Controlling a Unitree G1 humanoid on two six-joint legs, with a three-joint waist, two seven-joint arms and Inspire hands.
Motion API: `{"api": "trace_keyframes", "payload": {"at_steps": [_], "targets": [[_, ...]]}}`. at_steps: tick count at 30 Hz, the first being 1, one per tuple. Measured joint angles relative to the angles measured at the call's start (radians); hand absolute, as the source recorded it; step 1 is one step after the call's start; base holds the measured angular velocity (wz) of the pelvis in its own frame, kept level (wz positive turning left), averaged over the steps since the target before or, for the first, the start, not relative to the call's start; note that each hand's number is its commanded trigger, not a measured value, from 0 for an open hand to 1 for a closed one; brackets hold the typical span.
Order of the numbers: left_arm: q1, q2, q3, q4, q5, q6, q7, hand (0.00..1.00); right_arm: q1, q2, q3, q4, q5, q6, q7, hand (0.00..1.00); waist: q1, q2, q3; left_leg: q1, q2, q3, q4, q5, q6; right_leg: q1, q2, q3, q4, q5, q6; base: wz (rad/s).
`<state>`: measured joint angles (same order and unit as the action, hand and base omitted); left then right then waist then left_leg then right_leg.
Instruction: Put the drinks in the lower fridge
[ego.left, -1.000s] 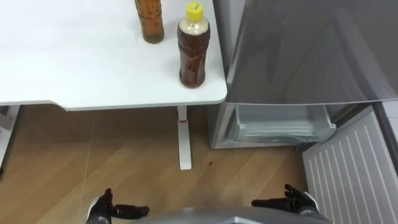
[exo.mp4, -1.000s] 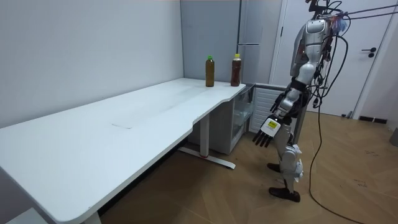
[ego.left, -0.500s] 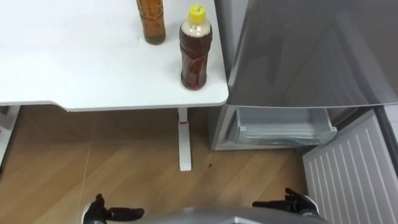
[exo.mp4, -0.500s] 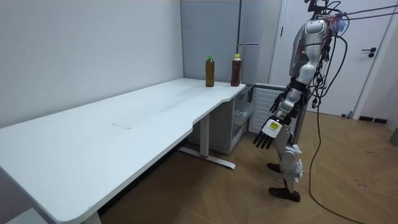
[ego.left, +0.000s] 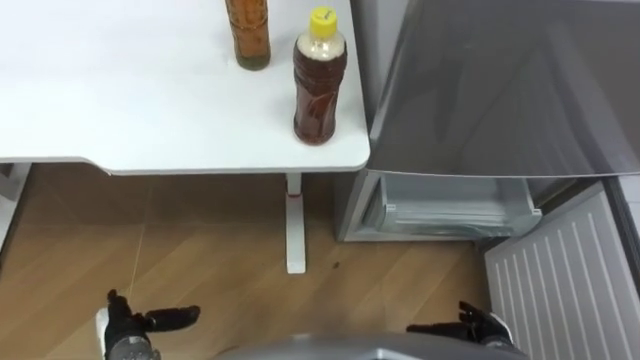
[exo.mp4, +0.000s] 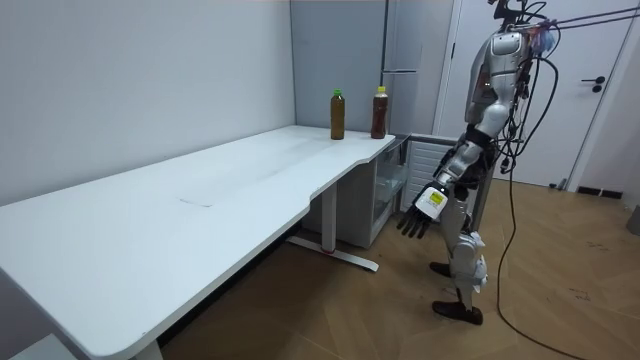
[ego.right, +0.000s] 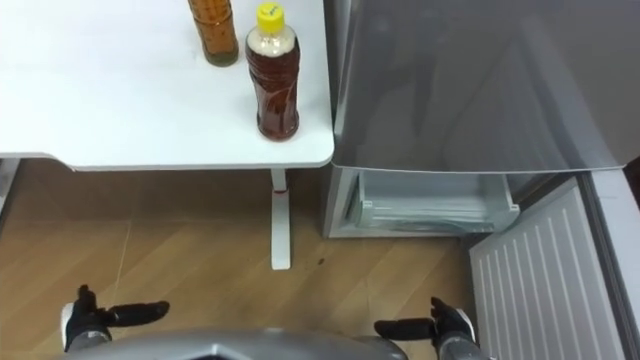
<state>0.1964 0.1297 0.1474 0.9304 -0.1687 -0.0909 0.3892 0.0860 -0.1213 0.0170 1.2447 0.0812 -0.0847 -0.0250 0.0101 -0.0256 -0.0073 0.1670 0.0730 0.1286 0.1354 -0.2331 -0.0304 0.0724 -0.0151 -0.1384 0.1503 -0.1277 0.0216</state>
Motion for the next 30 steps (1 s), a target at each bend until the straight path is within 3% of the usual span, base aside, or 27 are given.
{"api": "trace_keyframes", "payload": {"at_steps": [2, 10, 19, 23, 30], "targets": [[-0.006, 0.000, 0.003, -0.027, 0.000, -0.016, 0.042, 0.00, 0.003, 0.000, 0.000, -0.001, 0.001, -0.001, -0.004, 0.00, -0.001, 0.000, 0.0000, 0.002, 0.000, 0.002, 0.000, 0.000, 0.000, 0.001, 0.000, 0.000, 0.000, 0.000, 0.000, 0.00], [-0.009, -0.008, -0.010, -0.252, 0.004, -0.134, 0.267, 0.00, 0.004, -0.004, 0.034, -0.006, 0.009, -0.010, -0.008, 0.00, 0.022, 0.004, 0.0027, -0.001, 0.000, -0.004, -0.001, 0.000, 0.000, 0.002, 0.001, -0.002, 0.000, 0.000, 0.000, 0.00], [-0.004, 0.000, -0.014, -0.501, 0.054, -0.181, 0.384, 0.00, 0.007, -0.002, 0.040, -0.059, -0.050, -0.011, 0.004, 0.00, 0.026, 0.002, 0.0059, -0.004, -0.001, -0.007, -0.001, 0.000, 0.000, -0.003, 0.000, -0.002, -0.001, 0.000, 0.000, 0.00], [-0.002, 0.001, -0.018, -0.590, 0.096, -0.185, 0.387, 0.00, 0.011, -0.002, 0.041, -0.057, -0.041, -0.010, 0.007, 0.00, 0.024, 0.000, 0.0070, -0.008, -0.001, -0.021, 0.000, 0.000, 0.000, 0.000, -0.001, -0.012, -0.001, -0.001, 0.000, 0.07], [-0.002, 0.005, -0.054, -0.857, 0.188, -0.199, 0.385, 0.00, 0.002, -0.003, 0.042, -0.031, -0.038, -0.016, 0.017, 0.00, 0.024, -0.002, 0.0093, 0.000, -0.002, -0.027, 0.002, 0.000, 0.000, 0.015, -0.001, -0.016, -0.015, -0.002, 0.000, 0.02]]}}
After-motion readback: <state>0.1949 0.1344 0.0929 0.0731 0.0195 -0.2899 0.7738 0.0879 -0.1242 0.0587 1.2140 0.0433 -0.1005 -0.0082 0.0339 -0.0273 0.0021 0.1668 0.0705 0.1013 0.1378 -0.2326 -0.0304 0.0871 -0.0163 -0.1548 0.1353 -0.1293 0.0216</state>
